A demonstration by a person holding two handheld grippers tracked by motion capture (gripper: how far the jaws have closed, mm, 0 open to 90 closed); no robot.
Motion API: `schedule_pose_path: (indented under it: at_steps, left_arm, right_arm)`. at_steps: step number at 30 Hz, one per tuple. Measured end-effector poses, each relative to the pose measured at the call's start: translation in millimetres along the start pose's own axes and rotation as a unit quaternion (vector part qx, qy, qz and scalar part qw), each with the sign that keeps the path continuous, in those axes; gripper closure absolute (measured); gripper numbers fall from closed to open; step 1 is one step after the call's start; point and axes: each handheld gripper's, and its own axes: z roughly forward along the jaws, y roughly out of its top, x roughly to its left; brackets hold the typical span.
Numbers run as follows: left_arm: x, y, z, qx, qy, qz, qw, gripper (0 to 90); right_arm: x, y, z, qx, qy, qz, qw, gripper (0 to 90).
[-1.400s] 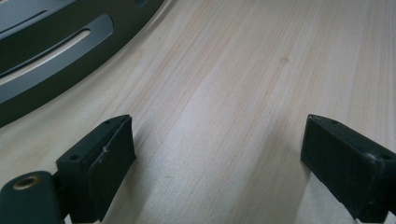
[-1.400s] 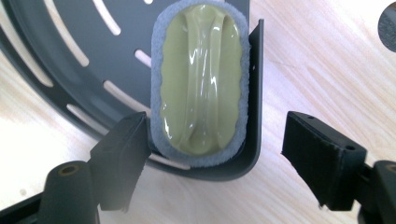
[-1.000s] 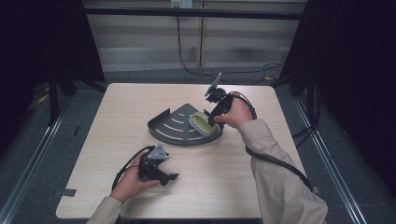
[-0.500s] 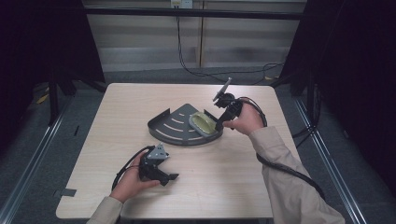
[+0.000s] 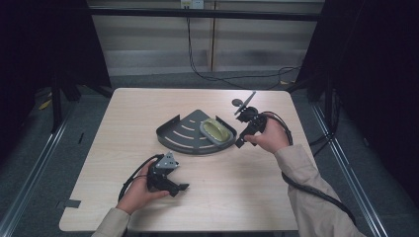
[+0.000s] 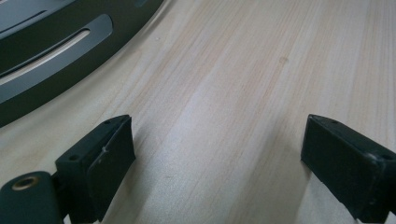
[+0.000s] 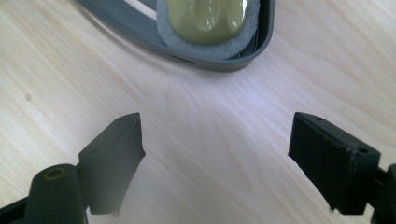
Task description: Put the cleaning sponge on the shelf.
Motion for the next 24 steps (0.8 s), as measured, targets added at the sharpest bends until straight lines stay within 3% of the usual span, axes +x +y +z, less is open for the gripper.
schedule_pose_path:
  at_steps: [24]
  left_arm:
    - [-0.2, -0.1, 0.0, 0.001, -0.001, -0.001, 1.0, 9.2]
  right_arm:
    - [7.7, -48.7, 13.2, 0.003, 0.01, -0.019, 0.9998, 17.9]
